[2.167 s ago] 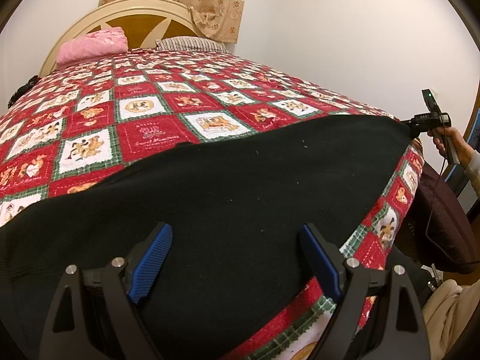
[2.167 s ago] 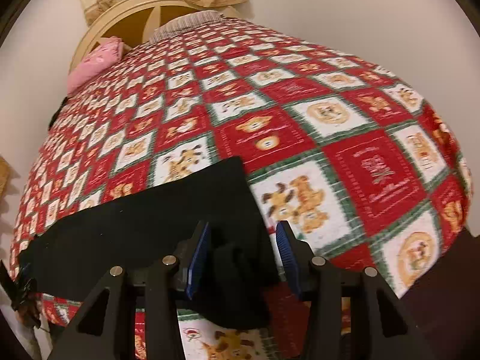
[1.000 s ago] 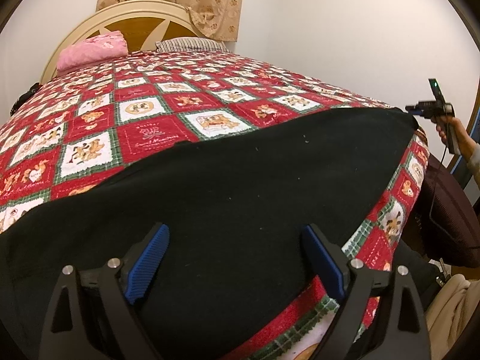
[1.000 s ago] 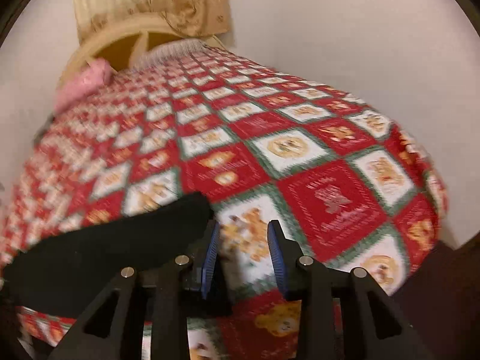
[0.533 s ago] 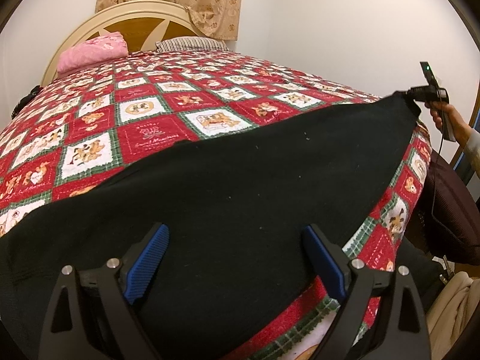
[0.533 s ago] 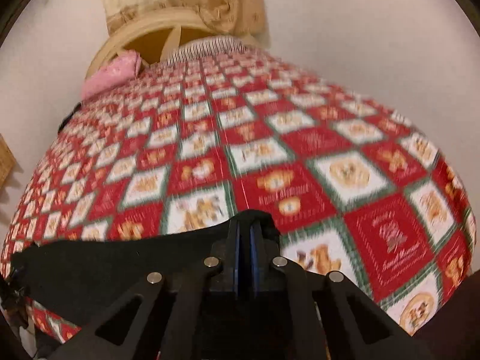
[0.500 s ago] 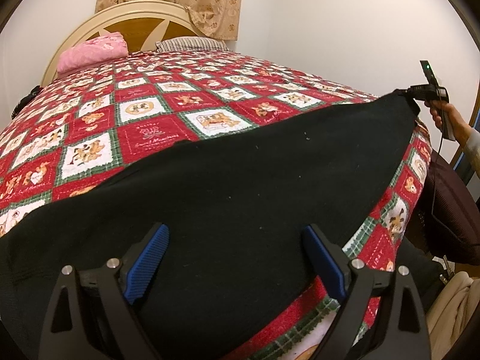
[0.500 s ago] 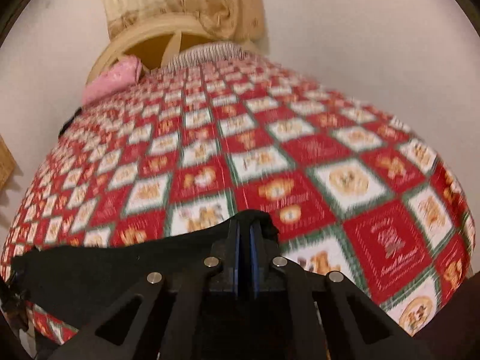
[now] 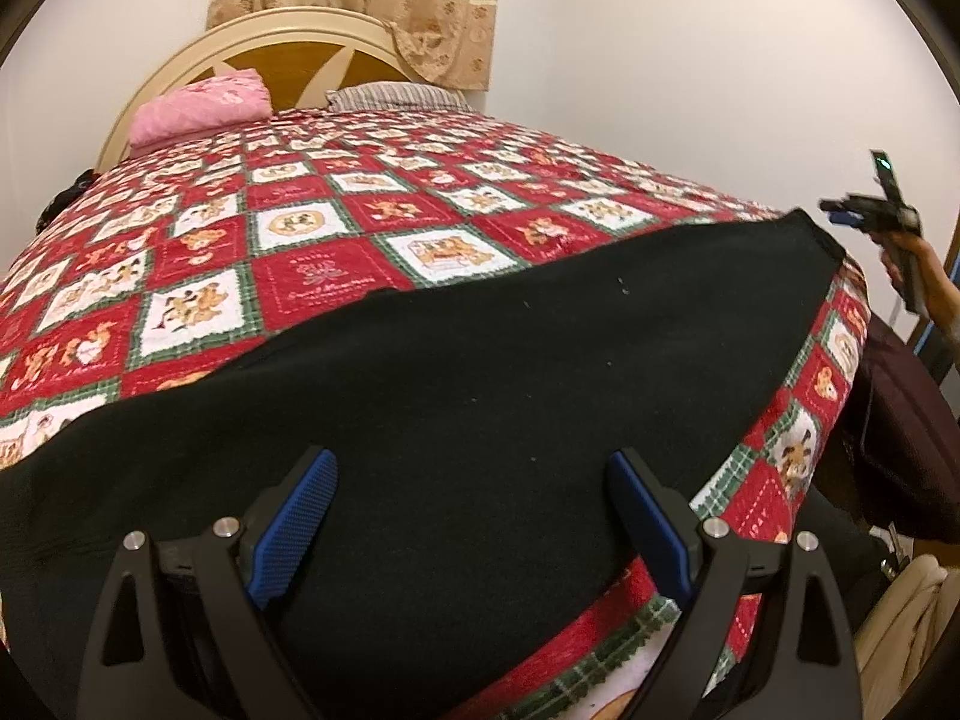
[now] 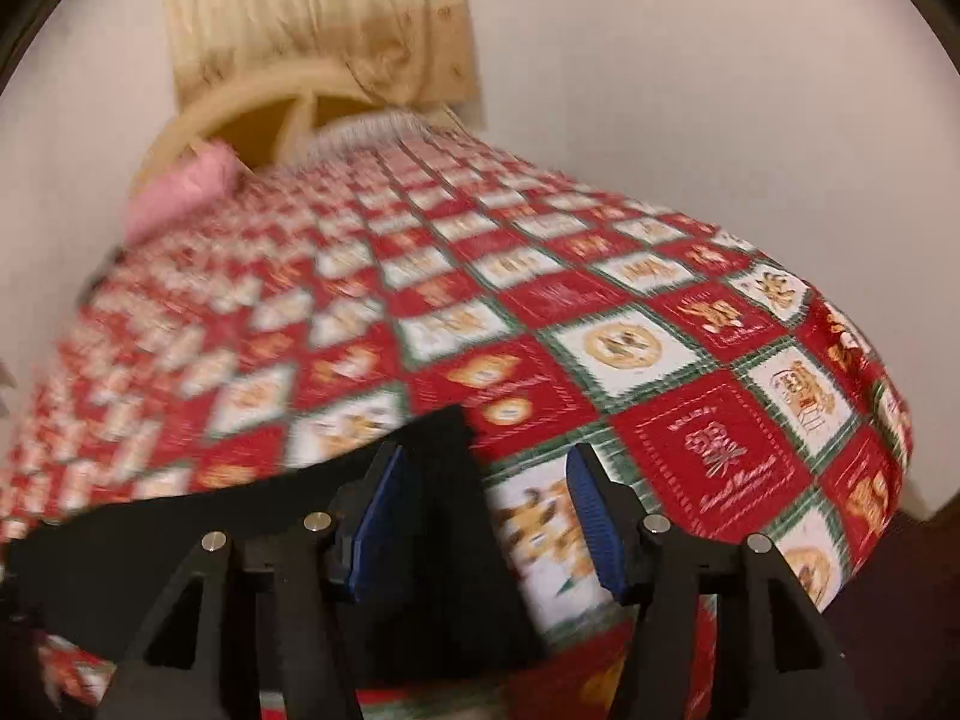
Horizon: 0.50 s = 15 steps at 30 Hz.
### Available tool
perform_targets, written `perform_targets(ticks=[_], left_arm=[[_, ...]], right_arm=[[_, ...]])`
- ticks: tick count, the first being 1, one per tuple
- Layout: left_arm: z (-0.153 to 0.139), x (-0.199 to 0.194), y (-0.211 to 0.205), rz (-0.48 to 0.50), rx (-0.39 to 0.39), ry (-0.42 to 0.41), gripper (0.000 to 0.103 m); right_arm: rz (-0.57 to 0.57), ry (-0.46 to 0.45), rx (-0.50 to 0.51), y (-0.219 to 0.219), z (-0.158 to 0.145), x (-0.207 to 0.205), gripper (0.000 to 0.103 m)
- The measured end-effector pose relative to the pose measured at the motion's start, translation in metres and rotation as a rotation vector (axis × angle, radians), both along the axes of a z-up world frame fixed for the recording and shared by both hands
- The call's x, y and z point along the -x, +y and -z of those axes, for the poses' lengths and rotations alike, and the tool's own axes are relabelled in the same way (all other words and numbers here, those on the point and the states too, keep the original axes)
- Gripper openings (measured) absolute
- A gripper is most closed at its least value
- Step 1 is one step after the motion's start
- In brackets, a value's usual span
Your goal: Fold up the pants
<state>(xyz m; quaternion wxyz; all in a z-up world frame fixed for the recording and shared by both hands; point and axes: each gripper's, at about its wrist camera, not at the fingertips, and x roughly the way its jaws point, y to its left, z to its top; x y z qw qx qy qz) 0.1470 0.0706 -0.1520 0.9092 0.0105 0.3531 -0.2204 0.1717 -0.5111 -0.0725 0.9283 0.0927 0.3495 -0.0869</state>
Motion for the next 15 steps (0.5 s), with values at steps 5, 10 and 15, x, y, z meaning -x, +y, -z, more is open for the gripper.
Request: perform_targets(ticks=[5,10,15], left_arm=[[-0.005,0.0,0.016,-0.076,0.02,-0.006,0.094],[-0.012,0.008,0.043,-0.159,-0.011,-0.031,0.094],[-0.018,0.016,0.082,-0.26,-0.039,-0.064,0.097]], right_arm=[[-0.161,0.018,0.026,0.054,0.008,0.012,0.057],[-0.19,0.171,0.042,0.082,0.053,0.0,0.057],[-0.26,0.108,0.006,0.115,0.035,-0.016,0.057]])
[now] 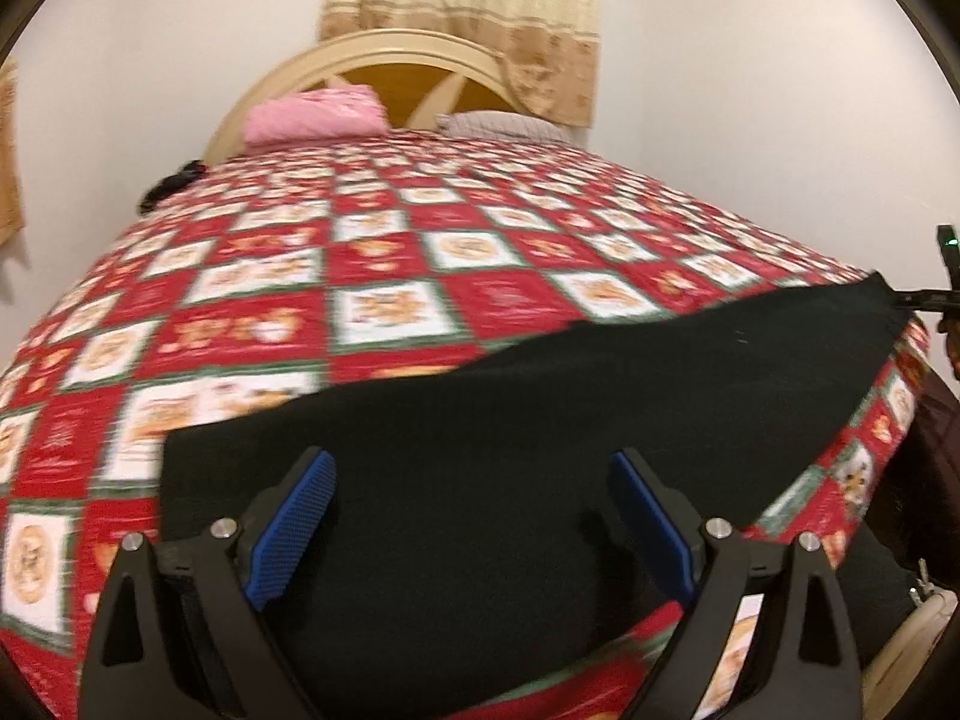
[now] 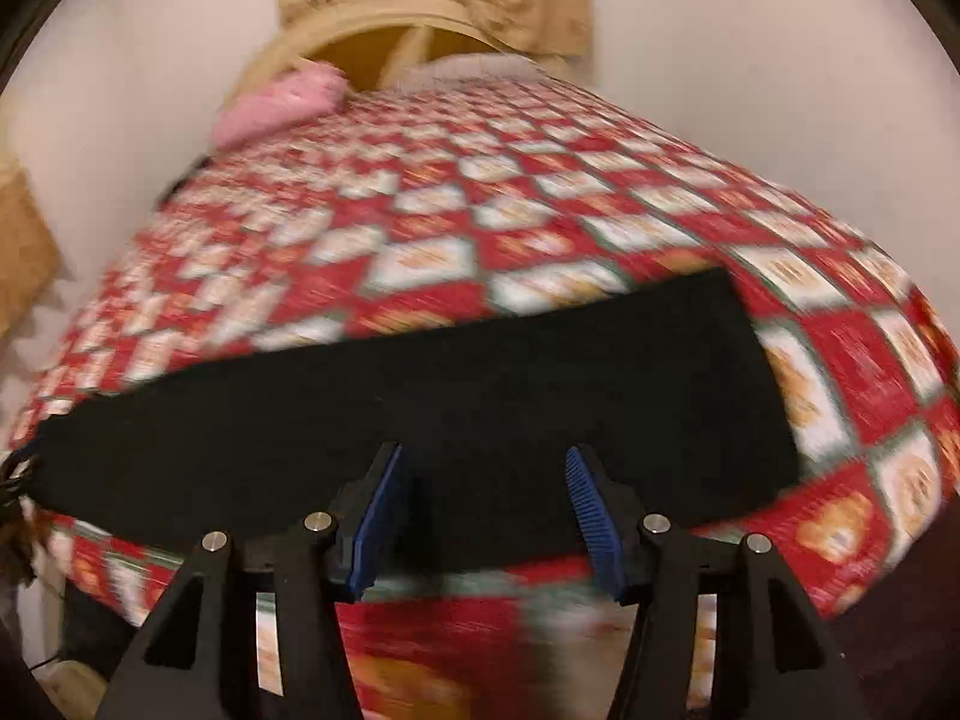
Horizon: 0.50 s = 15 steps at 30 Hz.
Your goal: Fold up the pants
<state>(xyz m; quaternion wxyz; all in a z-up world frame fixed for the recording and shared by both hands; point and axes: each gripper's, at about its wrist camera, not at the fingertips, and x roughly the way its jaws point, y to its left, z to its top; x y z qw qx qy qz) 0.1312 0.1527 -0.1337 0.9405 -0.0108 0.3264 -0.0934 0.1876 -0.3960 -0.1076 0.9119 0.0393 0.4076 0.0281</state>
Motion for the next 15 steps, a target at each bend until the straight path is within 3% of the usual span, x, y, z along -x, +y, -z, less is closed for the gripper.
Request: perform_targets(ticks=[4,5,10,15], left_arm=[[0.012,-0.006,0.025,-0.072,0.031,0.033,0.097],[0.019,-0.008,0.03,-0.088,0.037,0.06,0.097],[0.028,-0.001,0.026,-0.091,-0.005,0.028,0.099],[0.03,0.003,0.026,-0.092,-0.02,0.003,0.101]], right_arm=[[-0.208,0.018,-0.01,0.081,-0.007,-0.03,0.047],[-0.27,0.03,-0.038,0.105,-0.007,-0.04,0.047],[-0.535,0.13,-0.207,0.235,0.011,-0.09,0.047],[-0.662,0.227,-0.254,0.348,0.037,-0.128,0.047]])
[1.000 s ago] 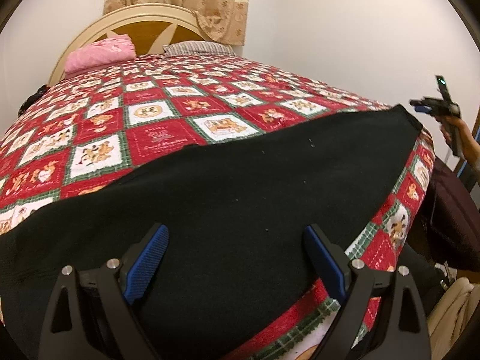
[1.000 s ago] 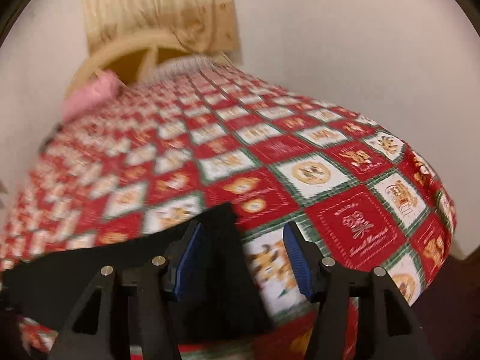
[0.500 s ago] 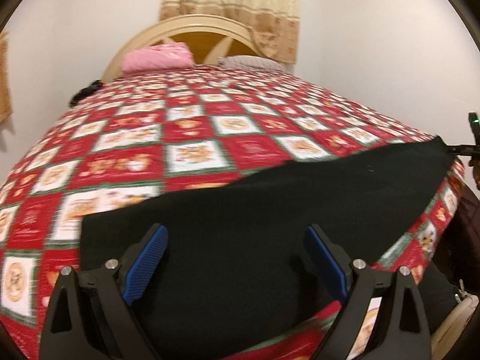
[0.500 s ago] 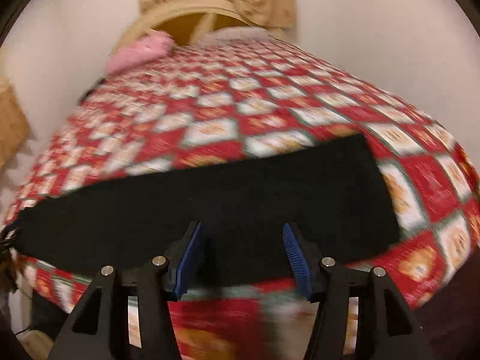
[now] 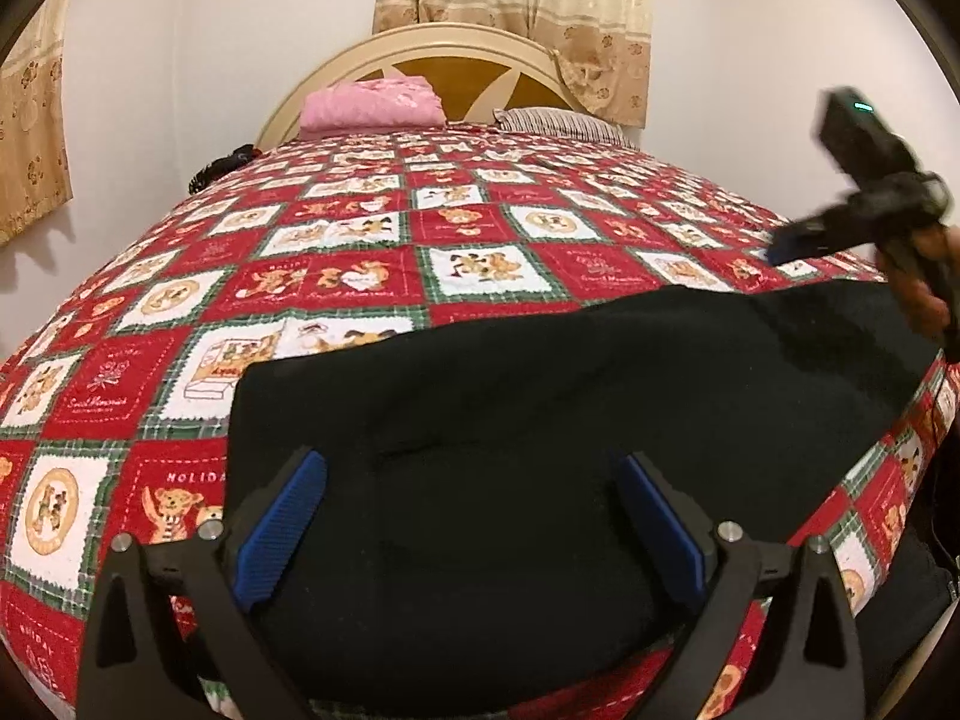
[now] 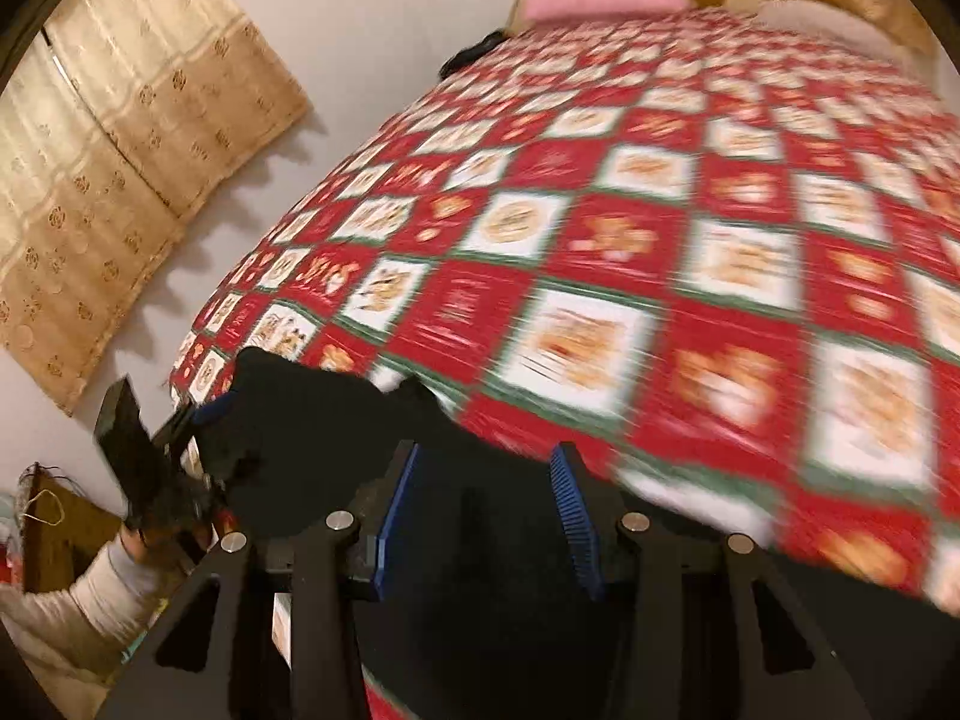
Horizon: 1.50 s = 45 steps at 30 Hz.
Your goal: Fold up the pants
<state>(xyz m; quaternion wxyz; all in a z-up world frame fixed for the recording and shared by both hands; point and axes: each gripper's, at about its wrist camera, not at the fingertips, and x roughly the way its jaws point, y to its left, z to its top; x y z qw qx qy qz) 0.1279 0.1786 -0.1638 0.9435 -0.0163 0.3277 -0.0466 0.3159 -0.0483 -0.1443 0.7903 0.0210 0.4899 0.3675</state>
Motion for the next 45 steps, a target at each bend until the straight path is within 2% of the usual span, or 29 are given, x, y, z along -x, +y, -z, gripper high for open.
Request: perform_targets(ticks=[5,10,14,15,16,19,22,25,27,31,33,35,36,39,41,45], left_arm=[[-0.001,0.001,0.008,0.017,0.054,-0.01,0.103],[0.001,0.004,0.006,0.022,0.05,-0.034,0.103],[0.001,0.006,0.006,0.021,0.058,-0.042,0.103],[0.001,0.006,0.007,0.021,0.057,-0.041,0.103],[0.001,0.006,0.007,0.02,0.056,-0.04,0.103],[0.0,0.008,0.009,0.011,0.068,-0.045,0.103],[0.0,0.008,0.006,-0.006,0.046,-0.038,0.103],[0.001,0.005,0.0,-0.007,0.004,-0.025,0.103],[0.0,0.005,0.002,-0.008,0.011,-0.019,0.103],[-0.009,0.012,0.005,-0.035,0.023,-0.003,0.103],[-0.012,0.017,0.007,-0.048,0.043,-0.001,0.103],[-0.016,0.021,0.006,-0.058,0.057,-0.007,0.103],[-0.017,0.022,0.004,-0.06,0.053,-0.011,0.103],[-0.013,0.014,-0.004,-0.084,-0.002,0.026,0.103],[-0.006,0.007,-0.004,-0.115,-0.022,0.067,0.103],[-0.005,0.003,-0.004,-0.151,-0.034,0.101,0.103]], right_arm=[[-0.001,0.128,-0.038,0.049,0.031,-0.032,0.044],[0.002,0.228,-0.063,0.064,0.055,-0.041,0.043],[-0.007,0.275,-0.104,0.067,0.061,-0.044,0.028],[-0.014,0.284,-0.112,0.068,0.062,-0.044,0.021],[-0.022,0.282,-0.113,0.07,0.061,-0.042,0.008],[-0.018,0.227,-0.104,0.072,0.051,-0.038,0.005],[0.007,0.141,-0.116,0.066,0.032,-0.037,0.004],[0.013,0.142,-0.066,0.067,0.038,-0.042,0.004],[0.008,0.158,-0.026,0.072,0.053,-0.044,0.004],[-0.008,0.134,-0.064,0.067,0.054,-0.041,0.006],[-0.008,0.087,-0.05,0.06,0.043,-0.032,0.007],[-0.033,-0.005,-0.008,0.052,0.025,-0.014,0.008],[-0.043,-0.039,0.001,0.047,0.017,-0.003,0.012],[-0.074,-0.091,0.017,0.032,0.002,0.029,0.039],[-0.1,-0.086,0.01,0.025,0.002,0.051,0.041],[-0.178,-0.07,0.018,0.03,0.017,0.091,0.041]])
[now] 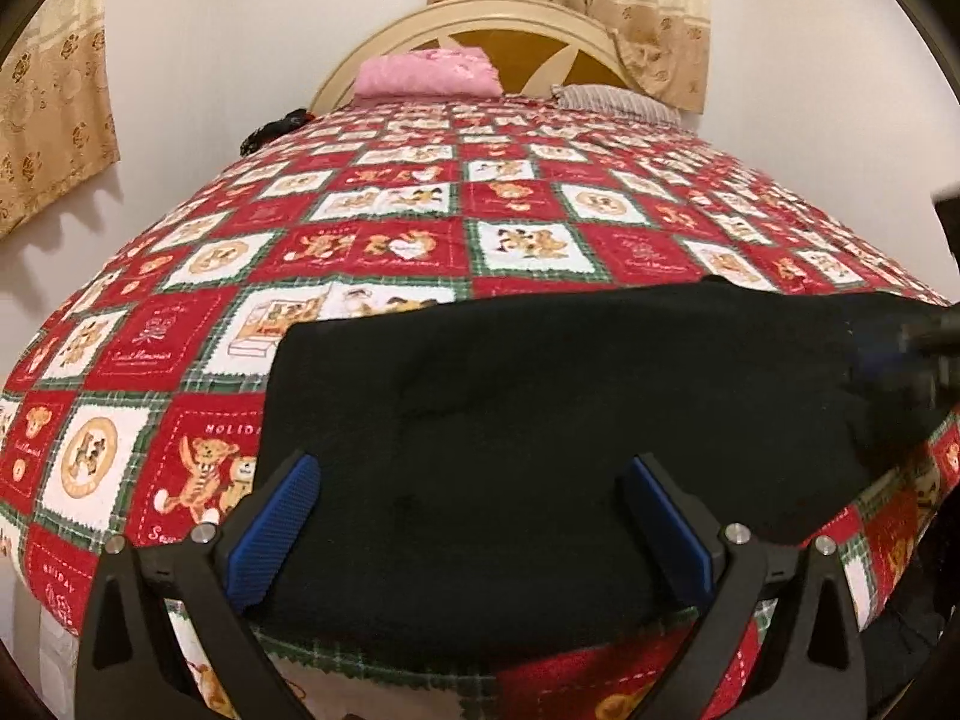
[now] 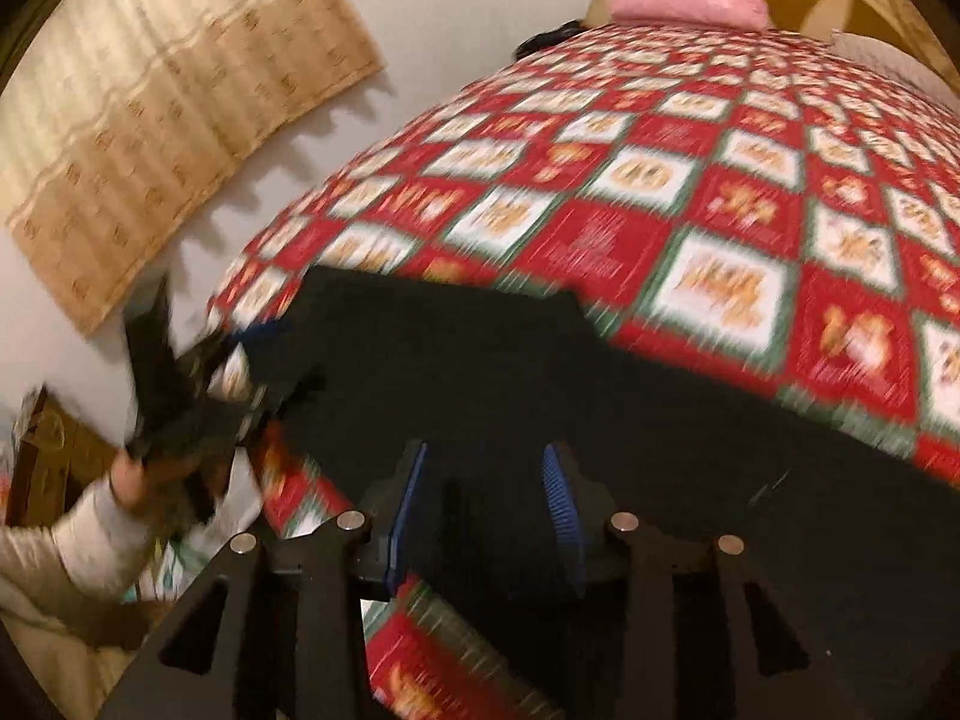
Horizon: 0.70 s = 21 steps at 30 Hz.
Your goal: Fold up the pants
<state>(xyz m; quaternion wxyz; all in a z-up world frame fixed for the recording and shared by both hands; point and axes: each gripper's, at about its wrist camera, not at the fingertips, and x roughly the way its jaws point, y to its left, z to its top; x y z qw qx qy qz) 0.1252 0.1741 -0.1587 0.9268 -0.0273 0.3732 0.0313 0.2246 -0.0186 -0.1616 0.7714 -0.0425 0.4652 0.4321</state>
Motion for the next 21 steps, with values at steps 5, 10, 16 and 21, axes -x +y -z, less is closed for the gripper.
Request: perform_targets(ticks=[5,10,16,21], left_arm=[[0.002,-0.001,-0.004,-0.021,-0.033,0.032,0.103],[0.001,0.001,-0.004,-0.027,-0.035,0.043,0.103],[-0.009,0.003,-0.005,-0.046,0.001,0.057,0.103],[-0.026,0.002,-0.014,-0.045,-0.008,0.012,0.103]], right_arm=[[0.013,-0.025,0.057,0.006,0.034,0.028,0.042],[0.037,-0.053,0.074,0.007,0.034,0.036,0.042],[0.019,-0.071,0.076,0.01,0.033,0.039,0.047],[0.056,-0.046,0.032,-0.003,0.025,0.036,0.048]])
